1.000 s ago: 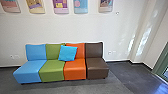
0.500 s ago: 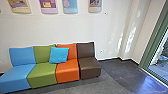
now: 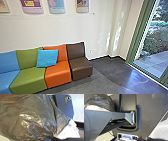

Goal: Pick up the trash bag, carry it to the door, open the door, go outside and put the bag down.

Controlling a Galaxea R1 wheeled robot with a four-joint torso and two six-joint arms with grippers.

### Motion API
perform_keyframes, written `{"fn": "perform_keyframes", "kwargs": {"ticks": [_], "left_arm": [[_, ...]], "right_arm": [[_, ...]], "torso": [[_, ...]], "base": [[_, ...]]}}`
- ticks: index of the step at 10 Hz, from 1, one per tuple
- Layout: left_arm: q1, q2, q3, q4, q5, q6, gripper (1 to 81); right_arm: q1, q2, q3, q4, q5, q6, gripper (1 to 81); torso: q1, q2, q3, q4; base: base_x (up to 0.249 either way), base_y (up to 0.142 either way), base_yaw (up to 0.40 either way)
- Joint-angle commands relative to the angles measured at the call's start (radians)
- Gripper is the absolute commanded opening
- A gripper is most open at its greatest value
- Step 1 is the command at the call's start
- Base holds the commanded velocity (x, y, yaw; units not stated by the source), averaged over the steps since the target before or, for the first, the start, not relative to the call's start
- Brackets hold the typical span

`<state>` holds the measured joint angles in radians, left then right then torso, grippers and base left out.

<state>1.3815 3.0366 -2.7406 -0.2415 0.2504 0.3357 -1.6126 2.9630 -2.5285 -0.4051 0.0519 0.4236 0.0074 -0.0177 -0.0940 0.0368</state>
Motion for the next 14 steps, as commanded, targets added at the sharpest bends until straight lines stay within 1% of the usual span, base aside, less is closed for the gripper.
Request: {"fn": "perform_keyframes", "kwargs": {"ticks": [1, 7, 10, 12, 14], "left_arm": [[-0.051, 0.004, 0.001, 0.004, 0.079, 0.002, 1.0], [-0.052, 0.006, -0.001, 0.005, 0.078, 0.002, 1.0], [-0.052, 0.006, -0.001, 0.005, 0.078, 0.003, 1.0], [-0.051, 0.01, -0.001, 0.025, 0.078, 0.0, 1.0], [-0.051, 0.01, -0.004, 0.024, 0.076, 0.0, 1.0]], "right_arm": [[0.022, 0.004, 0.007, -0.009, -0.052, -0.003, 81.1], [0.021, 0.01, 0.002, -0.009, -0.052, -0.003, 81.1], [0.021, 0.026, -0.024, -0.012, -0.052, -0.003, 81.1], [0.025, 0.035, -0.045, -0.011, -0.052, -0.003, 81.1], [0.024, 0.037, -0.05, -0.009, -0.052, -0.002, 81.1]], "torso": [[0.0, 0.0, 0.0, 0.0], [0.0, 0.0, 0.0, 0.0], [0.0, 0.0, 0.0, 0.0], [0.0, 0.0, 0.0, 0.0], [0.0, 0.0, 0.0, 0.0]], "base": [[0.0, 0.0, -0.314], [0.0, 0.0, -0.326], [0.0, 0.0, -0.334], [0.0, 0.0, -0.335], [0.0, 0.0, -0.336]]}}
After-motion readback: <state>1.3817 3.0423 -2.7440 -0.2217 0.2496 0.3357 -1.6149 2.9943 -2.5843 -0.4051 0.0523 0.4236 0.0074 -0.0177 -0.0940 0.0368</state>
